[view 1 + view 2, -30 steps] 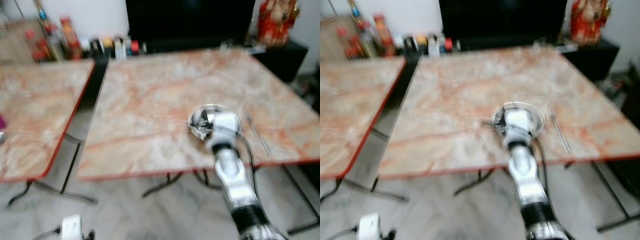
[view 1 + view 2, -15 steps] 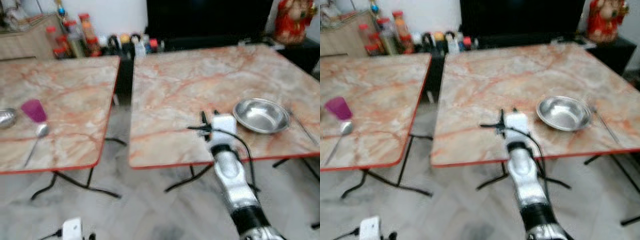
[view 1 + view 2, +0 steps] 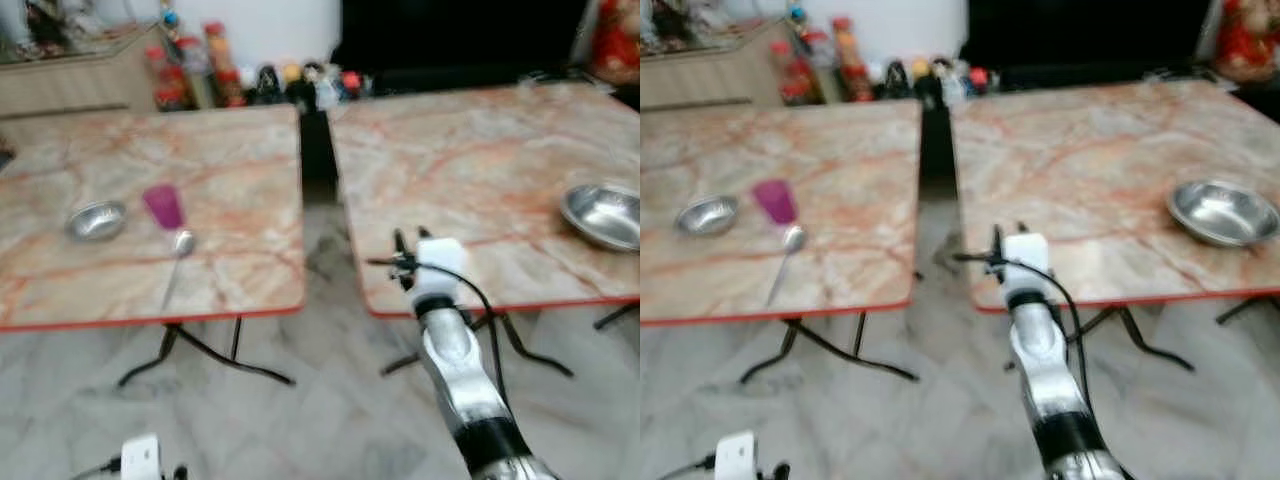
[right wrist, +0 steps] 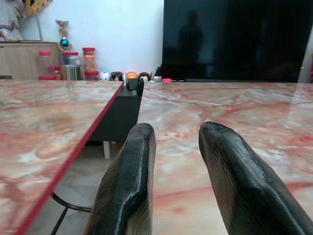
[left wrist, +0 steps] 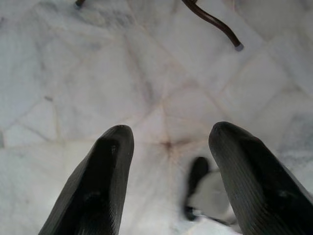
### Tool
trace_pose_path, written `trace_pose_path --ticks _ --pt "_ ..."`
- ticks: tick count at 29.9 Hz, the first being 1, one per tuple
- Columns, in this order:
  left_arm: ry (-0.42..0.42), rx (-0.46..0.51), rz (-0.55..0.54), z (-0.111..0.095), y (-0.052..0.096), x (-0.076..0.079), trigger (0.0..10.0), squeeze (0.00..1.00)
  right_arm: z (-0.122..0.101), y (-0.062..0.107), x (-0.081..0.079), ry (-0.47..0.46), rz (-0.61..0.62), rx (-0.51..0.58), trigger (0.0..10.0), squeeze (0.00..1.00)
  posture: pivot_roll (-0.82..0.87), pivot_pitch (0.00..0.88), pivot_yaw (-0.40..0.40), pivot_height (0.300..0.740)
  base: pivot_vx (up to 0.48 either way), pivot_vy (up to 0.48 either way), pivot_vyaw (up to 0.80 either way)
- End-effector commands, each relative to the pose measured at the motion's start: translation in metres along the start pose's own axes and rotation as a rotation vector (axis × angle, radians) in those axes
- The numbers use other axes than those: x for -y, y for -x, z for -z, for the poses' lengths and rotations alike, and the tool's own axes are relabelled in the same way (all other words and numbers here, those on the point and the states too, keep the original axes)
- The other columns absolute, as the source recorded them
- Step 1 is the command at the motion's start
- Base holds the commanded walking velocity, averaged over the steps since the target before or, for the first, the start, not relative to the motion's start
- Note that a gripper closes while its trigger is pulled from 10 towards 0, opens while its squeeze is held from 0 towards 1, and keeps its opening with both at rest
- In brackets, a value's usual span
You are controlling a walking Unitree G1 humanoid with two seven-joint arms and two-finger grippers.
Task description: Setting the table
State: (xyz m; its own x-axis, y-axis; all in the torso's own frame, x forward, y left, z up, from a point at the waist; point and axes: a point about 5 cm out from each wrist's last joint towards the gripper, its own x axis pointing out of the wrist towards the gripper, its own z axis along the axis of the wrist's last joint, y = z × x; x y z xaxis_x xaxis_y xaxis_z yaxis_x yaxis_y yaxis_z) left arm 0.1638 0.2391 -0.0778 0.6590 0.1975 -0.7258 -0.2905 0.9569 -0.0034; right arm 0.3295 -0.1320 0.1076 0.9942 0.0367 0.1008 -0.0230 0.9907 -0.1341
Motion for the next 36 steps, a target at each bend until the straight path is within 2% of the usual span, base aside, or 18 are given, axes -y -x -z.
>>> trace_pose_path --ticks 1,11,27,36 --pt "-0.006 0.003 -0.019 -0.0022 0.0003 -0.0076 10.0 0.00 -0.0069 -0.0043 -0.0105 -0.018 -0.032 0.022 10.0 0.00 0.10 0.000 0.040 0.740 0.000 0.480 0.00" --pt "-0.015 -0.001 -0.011 -0.0012 0.0004 -0.0064 10.0 0.00 -0.0060 -0.0056 -0.0064 -0.009 -0.027 0.021 10.0 0.00 0.08 0.000 0.040 0.740 0.000 0.480 0.00" --pt "-0.035 0.000 -0.006 -0.0027 0.0002 -0.0080 10.0 0.00 -0.0035 -0.0040 -0.0139 -0.010 -0.045 0.021 10.0 0.00 0.08 0.000 0.046 0.740 0.000 0.480 0.00" --pt "-0.034 0.022 -0.004 -0.0058 -0.0004 -0.0063 10.0 0.00 -0.0050 -0.0050 -0.0162 -0.032 -0.052 0.024 10.0 0.00 0.08 0.000 0.041 0.740 0.000 0.000 0.00"
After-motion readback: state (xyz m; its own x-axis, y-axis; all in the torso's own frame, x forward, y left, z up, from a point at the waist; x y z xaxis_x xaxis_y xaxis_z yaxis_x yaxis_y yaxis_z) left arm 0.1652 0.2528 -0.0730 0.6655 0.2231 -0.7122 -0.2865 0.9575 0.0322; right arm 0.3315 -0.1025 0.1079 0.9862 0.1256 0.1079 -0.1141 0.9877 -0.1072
